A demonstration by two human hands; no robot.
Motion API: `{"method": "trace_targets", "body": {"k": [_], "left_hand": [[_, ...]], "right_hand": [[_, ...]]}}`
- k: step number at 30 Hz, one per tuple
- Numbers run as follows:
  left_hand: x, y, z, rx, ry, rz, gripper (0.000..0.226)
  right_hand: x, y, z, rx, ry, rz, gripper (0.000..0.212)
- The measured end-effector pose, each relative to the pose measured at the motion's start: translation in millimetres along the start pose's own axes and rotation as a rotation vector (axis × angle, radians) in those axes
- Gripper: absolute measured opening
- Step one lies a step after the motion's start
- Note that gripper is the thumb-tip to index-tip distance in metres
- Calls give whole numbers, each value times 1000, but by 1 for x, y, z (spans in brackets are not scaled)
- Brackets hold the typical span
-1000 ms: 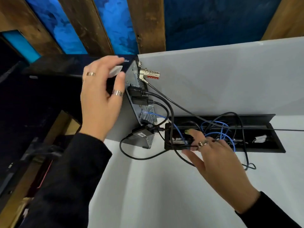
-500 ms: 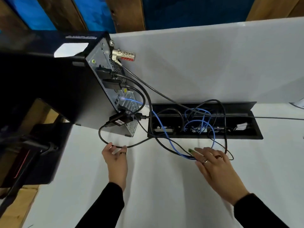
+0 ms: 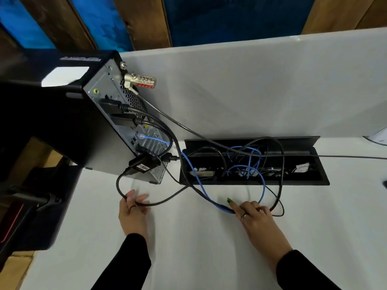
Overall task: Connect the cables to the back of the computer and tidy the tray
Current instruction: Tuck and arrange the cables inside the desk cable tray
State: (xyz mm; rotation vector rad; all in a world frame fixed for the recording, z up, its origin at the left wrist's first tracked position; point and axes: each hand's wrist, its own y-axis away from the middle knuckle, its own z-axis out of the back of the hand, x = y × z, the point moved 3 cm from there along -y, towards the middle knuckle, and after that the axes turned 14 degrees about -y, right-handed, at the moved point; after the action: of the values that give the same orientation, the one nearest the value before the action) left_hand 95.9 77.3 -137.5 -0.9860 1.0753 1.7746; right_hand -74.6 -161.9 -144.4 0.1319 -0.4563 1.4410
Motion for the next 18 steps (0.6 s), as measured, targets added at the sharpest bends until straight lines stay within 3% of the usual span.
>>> {"method": "trace_targets", "body": {"k": [4, 10, 14, 16, 18], "left_hand": [[8, 16, -2, 49, -39, 26, 29], [14, 38, -13, 141, -176, 28, 27], [-1, 68, -43, 349, -107, 47, 29], [-5, 72, -56, 383, -67, 85, 32], [-3, 71, -64, 419, -60, 109, 32]], "right_hand": [[-9, -7, -4, -38, 20, 18, 51], [-17, -24, -4, -99, -47, -10, 45], [-21, -36, -1, -144, -111, -46, 40], [-23, -40, 3, -199, -163, -49, 22], [-27, -43, 9, -227, -275, -106, 26]]}}
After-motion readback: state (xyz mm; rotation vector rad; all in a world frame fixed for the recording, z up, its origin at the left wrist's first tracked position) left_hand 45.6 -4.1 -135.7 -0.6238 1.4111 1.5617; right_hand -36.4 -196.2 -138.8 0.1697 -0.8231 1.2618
